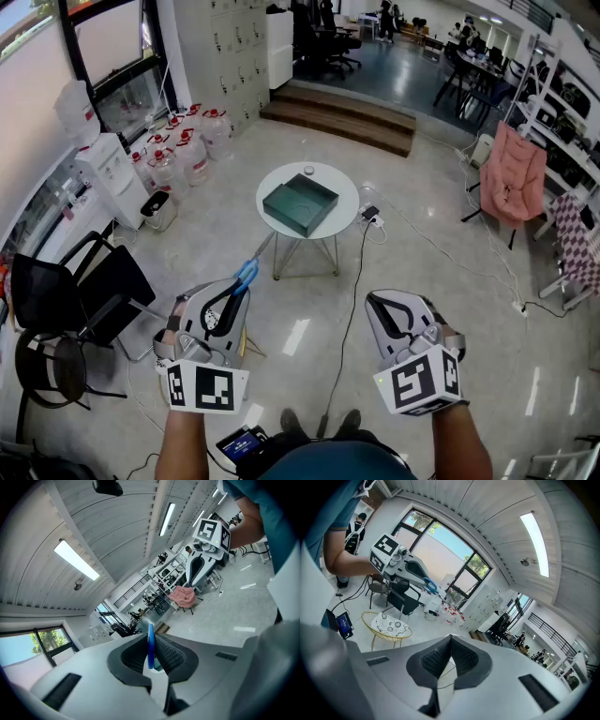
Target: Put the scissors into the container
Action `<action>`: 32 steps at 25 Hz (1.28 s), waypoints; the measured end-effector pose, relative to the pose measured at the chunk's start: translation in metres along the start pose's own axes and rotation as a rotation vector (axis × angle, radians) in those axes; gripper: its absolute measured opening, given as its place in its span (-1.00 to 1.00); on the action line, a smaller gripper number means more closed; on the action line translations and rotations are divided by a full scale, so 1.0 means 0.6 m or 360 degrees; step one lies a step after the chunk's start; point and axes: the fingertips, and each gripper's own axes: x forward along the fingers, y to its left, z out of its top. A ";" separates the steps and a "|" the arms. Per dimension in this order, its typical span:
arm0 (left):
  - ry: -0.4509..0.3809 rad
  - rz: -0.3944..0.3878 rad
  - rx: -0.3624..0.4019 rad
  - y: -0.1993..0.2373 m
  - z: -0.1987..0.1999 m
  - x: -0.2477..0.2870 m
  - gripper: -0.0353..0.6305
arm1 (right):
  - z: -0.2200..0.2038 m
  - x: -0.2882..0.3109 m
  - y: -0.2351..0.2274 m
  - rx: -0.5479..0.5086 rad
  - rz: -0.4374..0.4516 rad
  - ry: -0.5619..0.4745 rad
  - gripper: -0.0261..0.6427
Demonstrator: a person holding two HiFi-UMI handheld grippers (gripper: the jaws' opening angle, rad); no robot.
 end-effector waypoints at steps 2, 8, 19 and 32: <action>-0.0001 -0.0001 -0.0005 0.002 0.001 0.000 -0.73 | 0.001 0.000 -0.002 0.0001 0.0000 0.0002 -0.81; -0.0001 0.0000 -0.0014 0.006 0.000 0.001 -0.73 | 0.003 0.000 -0.006 0.0011 -0.0001 -0.0002 -0.81; -0.0001 -0.0009 -0.0024 0.005 -0.010 0.003 -0.73 | 0.007 0.007 -0.003 0.0047 -0.0014 -0.0032 -0.81; 0.0009 -0.0018 -0.0032 0.007 -0.009 0.012 -0.73 | 0.002 0.013 -0.012 0.0065 -0.0009 -0.0030 -0.81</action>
